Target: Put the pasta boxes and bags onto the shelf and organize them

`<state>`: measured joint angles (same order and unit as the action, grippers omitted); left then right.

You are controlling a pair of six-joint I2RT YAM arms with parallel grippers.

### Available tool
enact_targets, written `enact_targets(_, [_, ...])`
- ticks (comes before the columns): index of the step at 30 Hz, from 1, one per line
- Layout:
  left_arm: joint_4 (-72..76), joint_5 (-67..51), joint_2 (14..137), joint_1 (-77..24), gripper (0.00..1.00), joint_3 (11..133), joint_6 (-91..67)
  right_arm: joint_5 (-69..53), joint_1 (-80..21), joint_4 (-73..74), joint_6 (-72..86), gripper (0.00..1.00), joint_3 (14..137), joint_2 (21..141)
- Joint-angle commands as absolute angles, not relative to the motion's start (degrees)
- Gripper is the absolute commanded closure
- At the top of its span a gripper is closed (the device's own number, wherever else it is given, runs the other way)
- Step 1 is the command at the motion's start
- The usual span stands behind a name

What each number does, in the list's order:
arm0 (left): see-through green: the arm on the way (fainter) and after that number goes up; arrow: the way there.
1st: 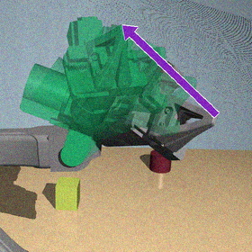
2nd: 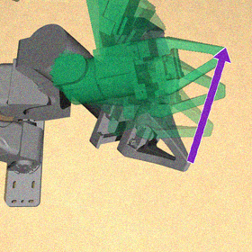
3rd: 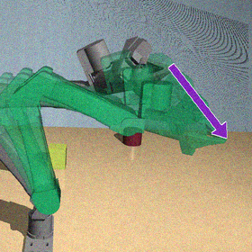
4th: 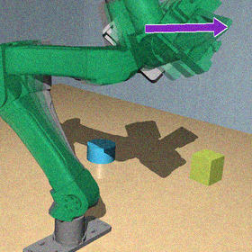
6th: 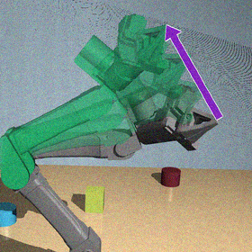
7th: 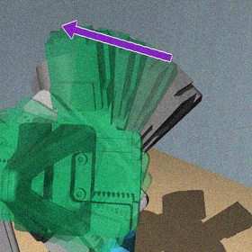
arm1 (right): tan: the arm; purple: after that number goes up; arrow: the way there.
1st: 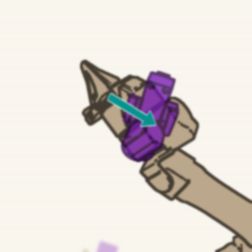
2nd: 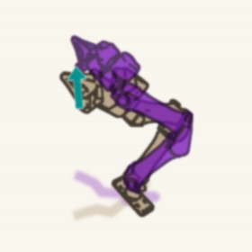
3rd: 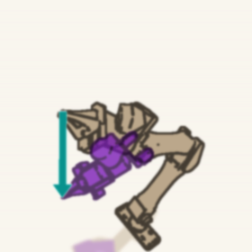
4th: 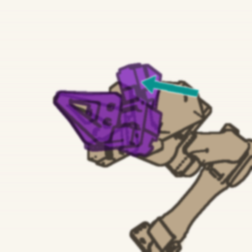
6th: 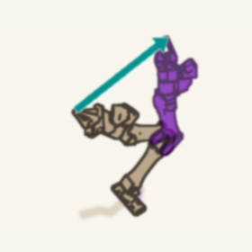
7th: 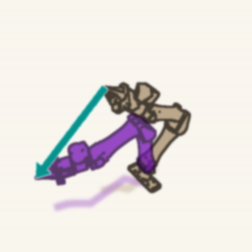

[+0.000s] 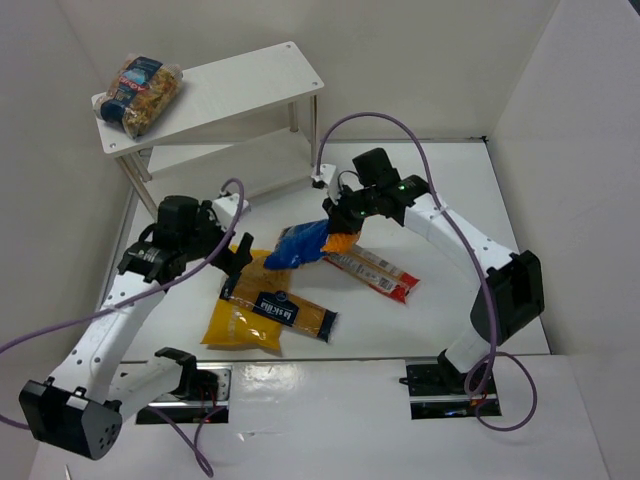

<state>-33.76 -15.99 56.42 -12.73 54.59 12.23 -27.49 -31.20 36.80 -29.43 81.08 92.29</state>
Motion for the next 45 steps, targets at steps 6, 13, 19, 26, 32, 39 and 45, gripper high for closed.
enact_targets(6, [-29.36, -21.88, 58.35, -20.56, 0.01, 52.66, 19.85, -44.12, -31.55, 36.74, -29.18, 1.0, 81.3, 88.68])
enact_targets(13, [-27.95, -26.62, 60.9, -24.43, 0.05, 52.55, 22.94, -50.97, -30.5, 38.06, -28.04, 1.0, 84.64, 91.05])
enact_targets(19, [-27.42, -29.27, 62.75, -26.01, 0.05, 53.79, 20.4, -51.59, -29.97, 36.04, -24.79, 1.0, 86.13, 93.07])
enact_targets(26, [-27.42, -31.99, 63.8, -27.16, 0.05, 54.32, 21.0, -53.17, -26.64, 34.37, -20.92, 1.0, 88.5, 96.23])
enact_targets(32, [-24.0, -25.33, 64.86, -31.19, 0.07, 52.65, 19.61, -56.33, -25.4, 34.37, -18.11, 1.0, 92.01, 99.05])
enact_targets(39, [-13.81, 0.31, 69.07, -37.26, 0.11, 50.11, 16.88, -60.64, -25.4, 34.89, -17.14, 1.0, 93.25, 100.2])
enact_targets(45, [-3.35, 12.65, 71.8, -40.43, 0.11, 46.41, 18.36, -61.17, -25.4, 34.89, -17.14, 1.0, 92.03, 98.96])
